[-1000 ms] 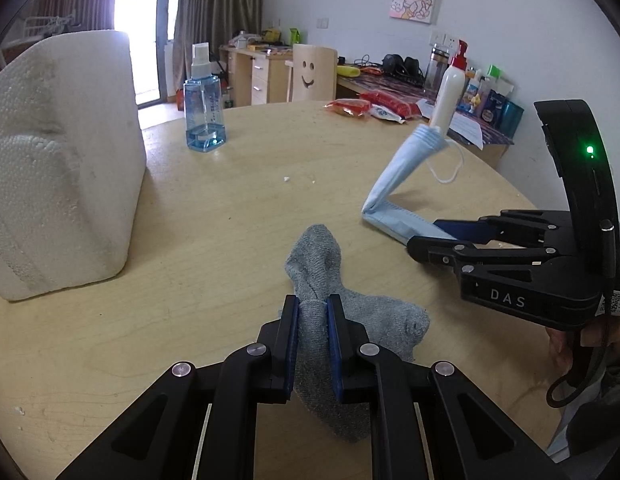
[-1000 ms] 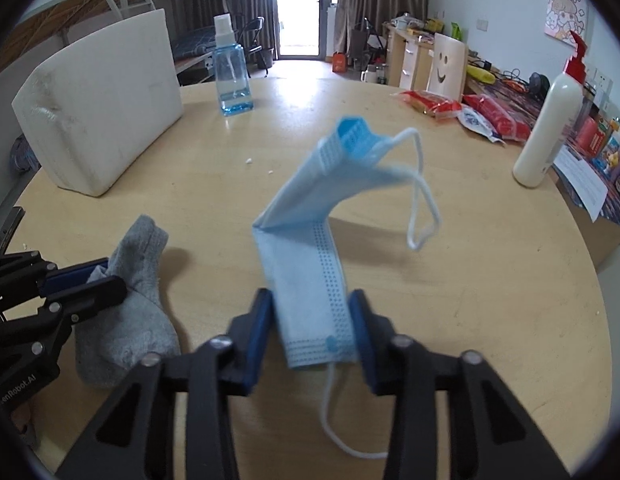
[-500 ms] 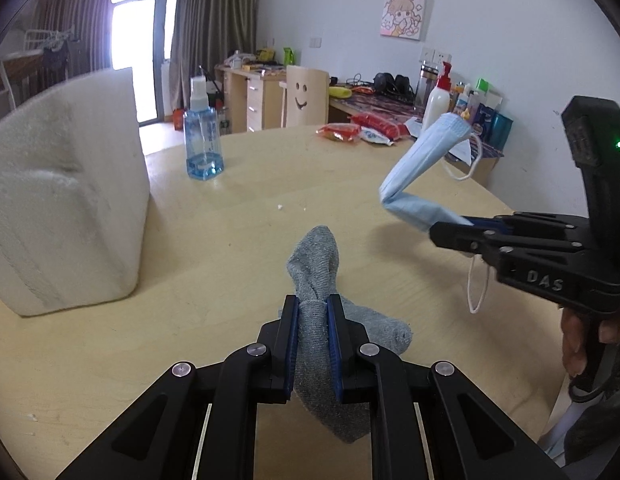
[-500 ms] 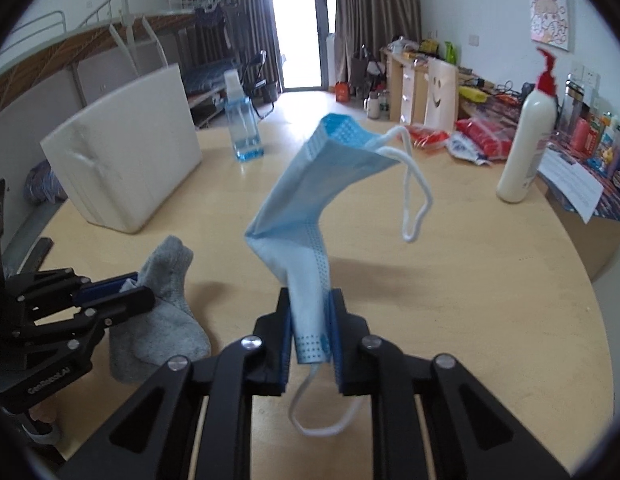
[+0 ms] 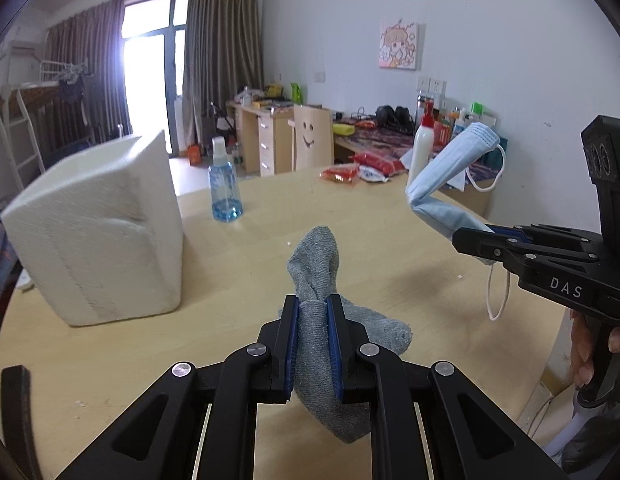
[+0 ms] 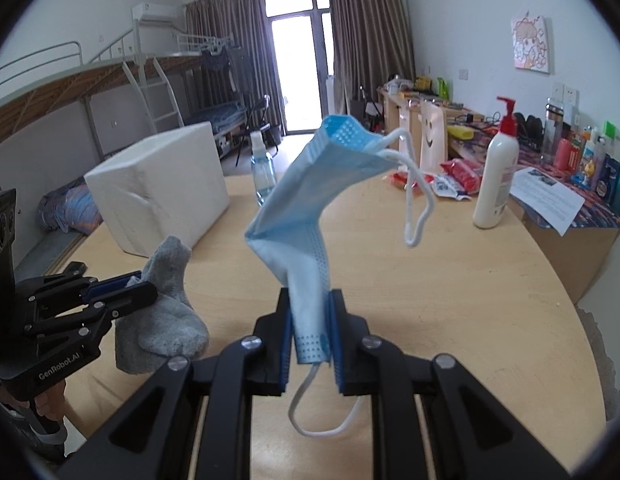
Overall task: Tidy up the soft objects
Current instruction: 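Carry the grey sock and blue mask toward the foam box with both tools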
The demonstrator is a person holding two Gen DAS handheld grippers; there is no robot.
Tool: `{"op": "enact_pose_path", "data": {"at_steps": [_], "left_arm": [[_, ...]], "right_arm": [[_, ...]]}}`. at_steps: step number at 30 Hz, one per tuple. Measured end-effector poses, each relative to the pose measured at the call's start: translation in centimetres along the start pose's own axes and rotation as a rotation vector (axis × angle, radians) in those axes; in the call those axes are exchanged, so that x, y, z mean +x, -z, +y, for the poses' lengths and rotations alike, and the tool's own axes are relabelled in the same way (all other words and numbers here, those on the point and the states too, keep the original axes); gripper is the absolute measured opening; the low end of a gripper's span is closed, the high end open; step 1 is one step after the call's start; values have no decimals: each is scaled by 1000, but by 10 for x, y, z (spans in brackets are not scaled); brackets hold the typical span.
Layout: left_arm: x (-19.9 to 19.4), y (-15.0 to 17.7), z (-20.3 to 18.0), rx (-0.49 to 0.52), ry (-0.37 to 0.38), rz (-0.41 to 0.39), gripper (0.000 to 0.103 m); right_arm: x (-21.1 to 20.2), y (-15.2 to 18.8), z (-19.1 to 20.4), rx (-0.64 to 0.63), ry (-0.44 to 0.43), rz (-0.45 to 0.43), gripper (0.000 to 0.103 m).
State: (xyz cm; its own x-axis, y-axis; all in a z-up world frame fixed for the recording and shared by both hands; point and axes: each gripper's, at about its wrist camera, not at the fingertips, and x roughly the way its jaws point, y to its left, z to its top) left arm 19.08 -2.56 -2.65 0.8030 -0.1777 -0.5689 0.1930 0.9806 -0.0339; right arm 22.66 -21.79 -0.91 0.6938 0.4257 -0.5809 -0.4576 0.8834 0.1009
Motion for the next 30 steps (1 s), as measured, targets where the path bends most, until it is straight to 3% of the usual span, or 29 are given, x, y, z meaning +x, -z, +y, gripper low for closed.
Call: {"op": "enact_pose_path", "data": {"at_steps": [19,30], "left_arm": [[-86,7,-10,45,-56,-193,15],[-118,20,-21,62,-82,-244,15]], "right_arm": [[-73,6,24,-16,2,-186,20],[-94,18,27,-17,-2,-239,20]]}}
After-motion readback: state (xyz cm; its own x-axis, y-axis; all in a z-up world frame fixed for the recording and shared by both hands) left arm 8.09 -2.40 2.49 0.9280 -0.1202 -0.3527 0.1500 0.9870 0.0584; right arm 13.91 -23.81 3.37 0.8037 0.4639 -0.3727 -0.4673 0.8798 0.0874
